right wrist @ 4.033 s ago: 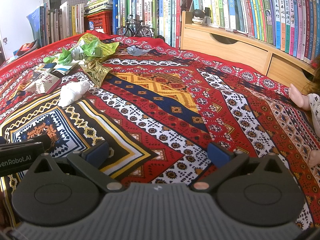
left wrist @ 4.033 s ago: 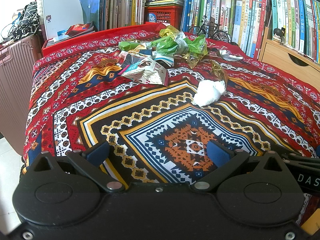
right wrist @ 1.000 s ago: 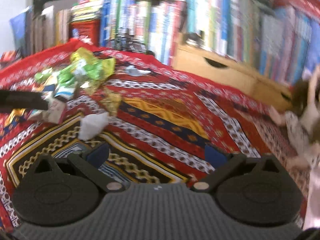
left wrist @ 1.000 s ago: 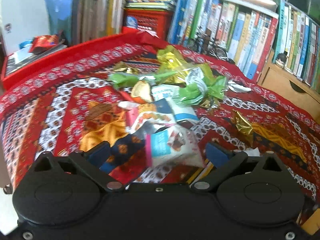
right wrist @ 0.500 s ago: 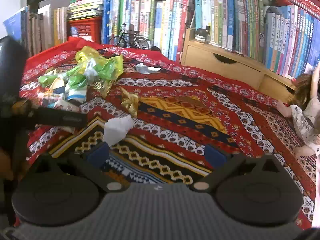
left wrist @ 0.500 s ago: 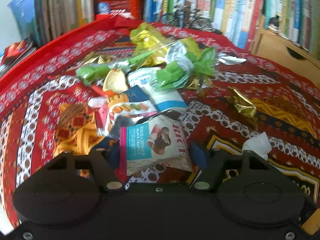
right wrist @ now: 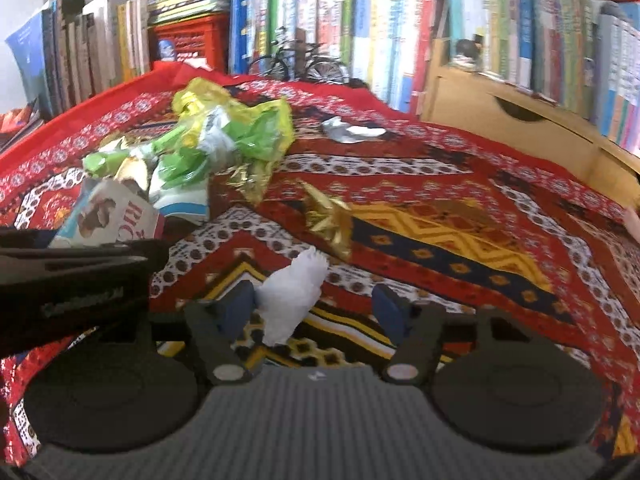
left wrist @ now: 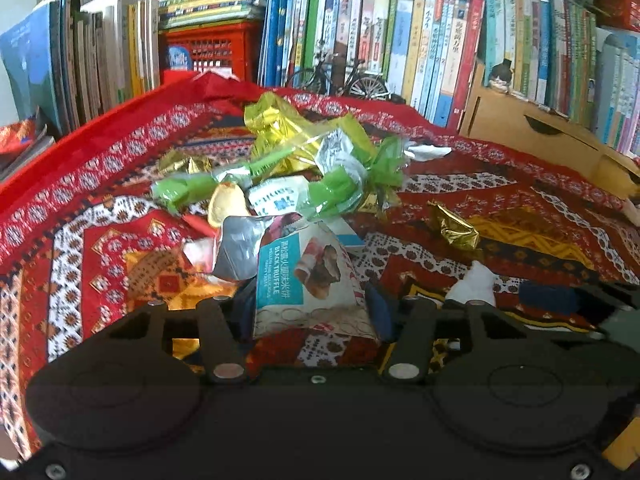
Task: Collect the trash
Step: 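Carry the teal bag and white tissue toward the blanket's edge with both grippers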
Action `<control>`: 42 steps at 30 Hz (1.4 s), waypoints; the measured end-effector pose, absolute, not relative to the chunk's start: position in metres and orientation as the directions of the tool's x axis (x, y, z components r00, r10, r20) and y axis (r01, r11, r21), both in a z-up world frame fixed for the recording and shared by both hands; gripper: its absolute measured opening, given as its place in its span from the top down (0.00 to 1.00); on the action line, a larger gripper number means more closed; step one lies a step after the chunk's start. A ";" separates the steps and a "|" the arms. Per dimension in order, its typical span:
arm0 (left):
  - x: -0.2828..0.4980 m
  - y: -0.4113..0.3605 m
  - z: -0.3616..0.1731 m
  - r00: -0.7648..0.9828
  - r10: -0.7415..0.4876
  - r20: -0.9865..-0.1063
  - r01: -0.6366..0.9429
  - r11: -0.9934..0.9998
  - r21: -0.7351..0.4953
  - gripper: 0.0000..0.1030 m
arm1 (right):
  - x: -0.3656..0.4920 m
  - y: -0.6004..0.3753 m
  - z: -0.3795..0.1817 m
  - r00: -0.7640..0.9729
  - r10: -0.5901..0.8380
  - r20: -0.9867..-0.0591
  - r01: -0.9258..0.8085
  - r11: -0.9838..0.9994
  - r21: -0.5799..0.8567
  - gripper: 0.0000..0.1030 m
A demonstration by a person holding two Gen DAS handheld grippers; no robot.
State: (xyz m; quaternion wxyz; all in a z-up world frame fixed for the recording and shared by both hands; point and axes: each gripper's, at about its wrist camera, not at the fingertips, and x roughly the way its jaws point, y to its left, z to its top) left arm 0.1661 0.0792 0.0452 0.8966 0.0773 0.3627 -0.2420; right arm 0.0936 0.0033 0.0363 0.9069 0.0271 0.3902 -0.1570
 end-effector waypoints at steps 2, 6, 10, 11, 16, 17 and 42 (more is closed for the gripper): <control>0.164 0.081 0.047 0.622 -0.380 -0.685 0.495 0.869 -0.032 0.50 | 0.098 0.006 0.032 0.643 -0.257 -0.721 0.294 0.953 -0.077 0.29; 0.162 0.087 0.049 0.620 -0.381 -0.686 0.487 0.872 -0.045 0.49 | 0.100 0.009 0.029 0.654 -0.244 -0.716 0.287 0.956 -0.064 0.44; 0.160 0.092 0.051 0.622 -0.394 -0.677 0.493 0.868 -0.052 0.50 | 0.101 0.010 0.027 0.667 -0.220 -0.712 0.275 0.961 -0.039 0.65; 0.159 0.093 0.052 0.624 -0.396 -0.674 0.495 0.867 -0.051 0.50 | 0.100 0.010 0.028 0.672 -0.222 -0.707 0.277 0.960 -0.038 0.65; 0.157 0.100 0.059 0.635 -0.397 -0.662 0.490 0.870 -0.052 0.50 | 0.083 0.012 0.049 0.696 -0.250 -0.673 0.311 0.950 -0.031 0.66; 0.157 0.102 0.061 0.636 -0.403 -0.658 0.490 0.870 -0.060 0.50 | 0.077 0.013 0.056 0.699 -0.259 -0.667 0.317 0.948 -0.036 0.66; 0.085 0.176 0.082 0.575 -0.573 -0.584 0.682 0.730 -0.045 0.50 | -0.080 0.107 0.124 0.679 -0.480 -0.555 0.531 0.844 -0.080 0.65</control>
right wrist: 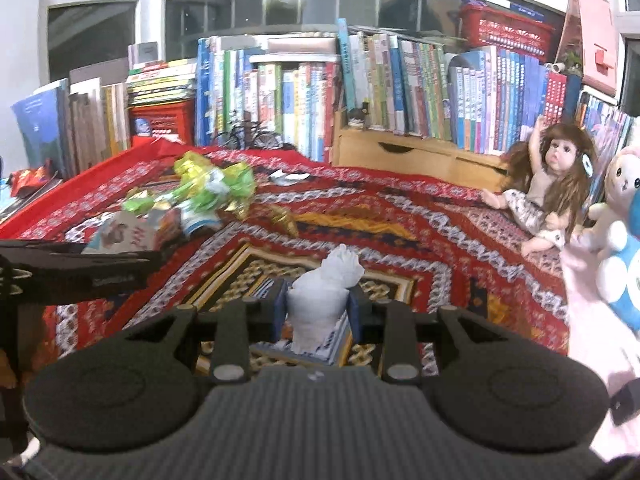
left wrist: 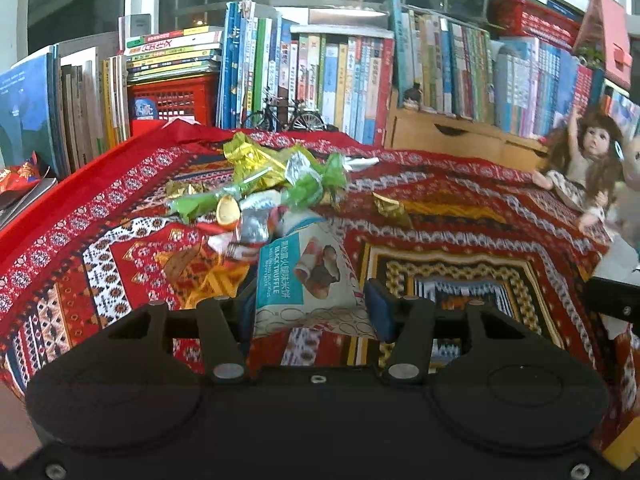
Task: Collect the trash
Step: 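Carry the teal bag and white tissue toward the blanket's edge with both grippers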
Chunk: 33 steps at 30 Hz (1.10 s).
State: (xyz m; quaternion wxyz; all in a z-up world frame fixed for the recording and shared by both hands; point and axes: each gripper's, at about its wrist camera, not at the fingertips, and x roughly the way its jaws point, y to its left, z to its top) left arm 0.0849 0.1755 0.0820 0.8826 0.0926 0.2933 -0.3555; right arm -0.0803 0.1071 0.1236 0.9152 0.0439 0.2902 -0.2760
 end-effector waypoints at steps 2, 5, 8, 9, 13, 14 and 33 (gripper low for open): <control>0.082 0.183 0.081 0.583 -0.570 -0.579 0.676 0.736 -0.044 0.50 | -0.079 0.115 0.120 0.690 -0.460 -0.558 0.523 0.851 -0.055 0.65; 0.081 0.198 0.081 0.587 -0.567 -0.578 0.663 0.746 -0.059 0.50 | -0.073 0.130 0.117 0.707 -0.441 -0.553 0.507 0.861 -0.039 0.65; 0.083 0.217 0.083 0.615 -0.556 -0.560 0.644 0.764 -0.051 0.50 | -0.065 0.144 0.117 0.739 -0.406 -0.538 0.468 0.883 -0.024 0.65; 0.083 0.224 0.083 0.621 -0.551 -0.557 0.637 0.769 -0.051 0.50 | -0.062 0.149 0.117 0.746 -0.395 -0.536 0.457 0.889 -0.019 0.65; 0.089 0.251 0.081 0.620 -0.537 -0.572 0.622 0.781 -0.058 0.50 | -0.050 0.170 0.118 0.772 -0.353 -0.529 0.417 0.909 0.002 0.65; 0.090 0.259 0.081 0.625 -0.531 -0.572 0.615 0.786 -0.058 0.50 | -0.048 0.175 0.118 0.776 -0.343 -0.530 0.407 0.914 0.004 0.65; 0.084 0.409 0.047 0.590 -0.404 -0.699 0.585 0.811 0.025 0.50 | -0.027 0.291 0.077 0.777 -0.165 -0.607 0.250 0.967 0.058 0.64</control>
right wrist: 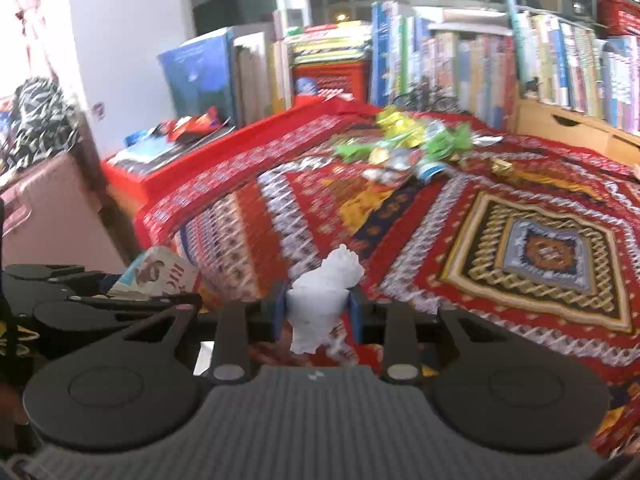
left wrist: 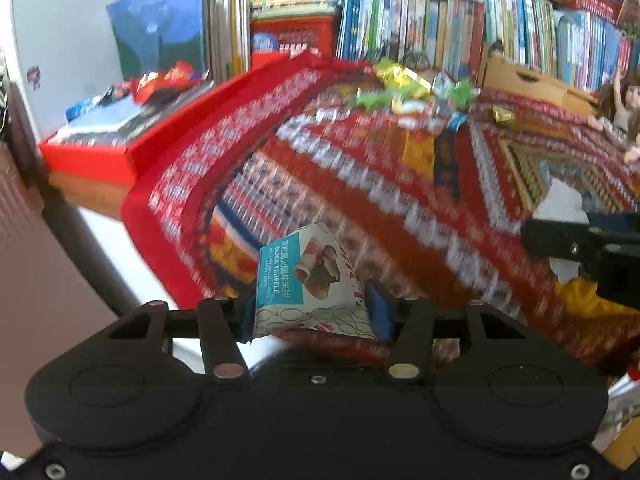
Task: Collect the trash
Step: 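Carry the teal bag and white tissue toward the blanket's edge with both grippers, then open the left gripper to drop the bag while the right gripper drops the tissue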
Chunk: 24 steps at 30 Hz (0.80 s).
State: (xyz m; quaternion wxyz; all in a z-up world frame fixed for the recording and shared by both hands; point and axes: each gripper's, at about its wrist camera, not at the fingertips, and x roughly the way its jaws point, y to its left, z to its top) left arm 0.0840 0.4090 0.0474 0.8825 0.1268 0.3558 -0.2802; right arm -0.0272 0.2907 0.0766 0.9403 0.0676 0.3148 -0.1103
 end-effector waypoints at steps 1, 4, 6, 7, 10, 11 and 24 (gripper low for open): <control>0.083 0.412 0.044 0.586 -0.399 -0.705 0.587 0.809 0.030 0.50 | -0.027 0.295 0.075 0.777 -0.153 -0.611 0.237 0.970 0.057 0.64; 0.080 0.422 0.036 0.573 -0.380 -0.726 0.587 0.809 0.040 0.50 | -0.023 0.308 0.070 0.769 -0.133 -0.625 0.210 0.977 0.050 0.64; 0.081 0.428 0.032 0.566 -0.373 -0.735 0.585 0.810 0.039 0.50 | -0.021 0.315 0.068 0.765 -0.119 -0.633 0.195 0.980 0.051 0.64; 0.080 0.429 0.031 0.565 -0.371 -0.737 0.585 0.810 0.041 0.50 | -0.020 0.317 0.068 0.763 -0.110 -0.637 0.185 0.981 0.052 0.64; 0.079 0.434 0.030 0.564 -0.378 -0.734 0.591 0.806 0.039 0.49 | -0.017 0.325 0.067 0.762 -0.092 -0.641 0.157 0.987 0.045 0.64; 0.079 0.435 0.030 0.563 -0.375 -0.736 0.592 0.805 0.043 0.47 | -0.015 0.327 0.067 0.761 -0.087 -0.643 0.149 0.988 0.043 0.64; 0.088 0.440 0.024 0.571 -0.365 -0.735 0.580 0.813 0.047 0.21 | -0.002 0.330 0.060 0.736 -0.103 -0.670 0.162 0.986 0.026 0.63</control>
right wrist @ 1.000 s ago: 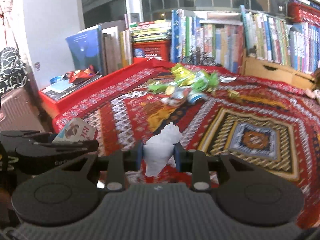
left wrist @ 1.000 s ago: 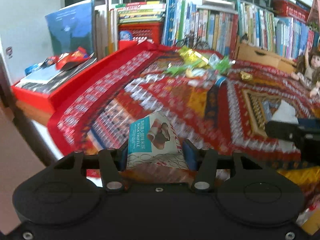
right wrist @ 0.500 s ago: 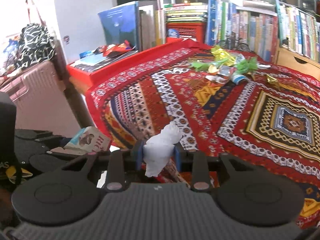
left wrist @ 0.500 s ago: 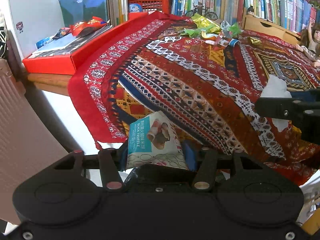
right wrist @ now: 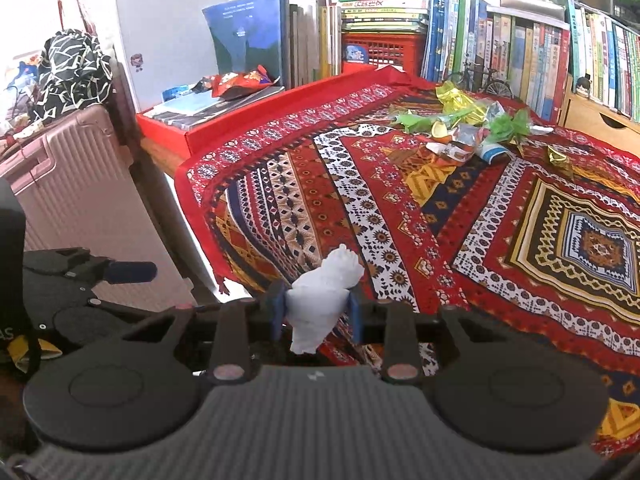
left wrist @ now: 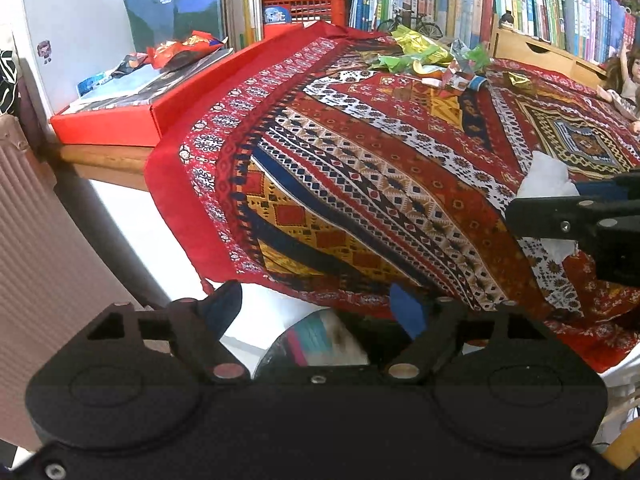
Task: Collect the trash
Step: 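Open the left gripper to drop the bag while the right gripper drops the tissue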
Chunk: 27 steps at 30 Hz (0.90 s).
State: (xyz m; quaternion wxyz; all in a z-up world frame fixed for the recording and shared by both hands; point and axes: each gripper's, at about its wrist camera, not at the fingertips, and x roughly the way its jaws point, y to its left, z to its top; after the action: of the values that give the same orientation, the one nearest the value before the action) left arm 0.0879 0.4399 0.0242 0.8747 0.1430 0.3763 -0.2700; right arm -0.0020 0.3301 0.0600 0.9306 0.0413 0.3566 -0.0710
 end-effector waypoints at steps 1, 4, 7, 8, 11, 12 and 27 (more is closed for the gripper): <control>0.090 0.441 0.024 0.571 -0.363 -0.737 0.580 0.813 0.048 0.21 | -0.001 0.330 0.060 0.735 -0.106 -0.670 0.164 0.986 0.024 0.63; 0.093 0.443 0.022 0.580 -0.349 -0.736 0.573 0.817 0.064 0.19 | 0.002 0.330 0.058 0.731 -0.110 -0.674 0.170 0.985 0.023 0.63; 0.095 0.449 0.022 0.598 -0.341 -0.725 0.555 0.829 0.068 0.11 | 0.004 0.331 0.055 0.726 -0.112 -0.678 0.172 0.985 0.022 0.62; 0.096 0.453 0.022 0.612 -0.341 -0.714 0.543 0.838 0.064 0.05 | 0.004 0.332 0.054 0.725 -0.110 -0.680 0.169 0.985 0.021 0.62; 0.099 0.463 0.022 0.644 -0.339 -0.686 0.505 0.862 0.048 0.00 | 0.005 0.337 0.050 0.718 -0.098 -0.689 0.153 0.988 0.018 0.63; 0.101 0.466 0.022 0.643 -0.338 -0.687 0.495 0.868 0.037 0.00 | 0.005 0.339 0.049 0.715 -0.095 -0.692 0.149 0.989 0.018 0.62; 0.115 0.483 0.016 0.625 -0.299 -0.721 0.447 0.894 0.017 0.00 | 0.006 0.355 0.042 0.715 -0.092 -0.693 0.126 0.992 -0.001 0.13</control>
State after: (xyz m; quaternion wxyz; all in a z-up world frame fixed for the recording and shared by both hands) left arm 0.1151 0.4834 0.0163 0.8961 0.0975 0.3797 -0.2082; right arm 0.0061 0.3549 0.0417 0.9258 0.0230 0.3728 -0.0590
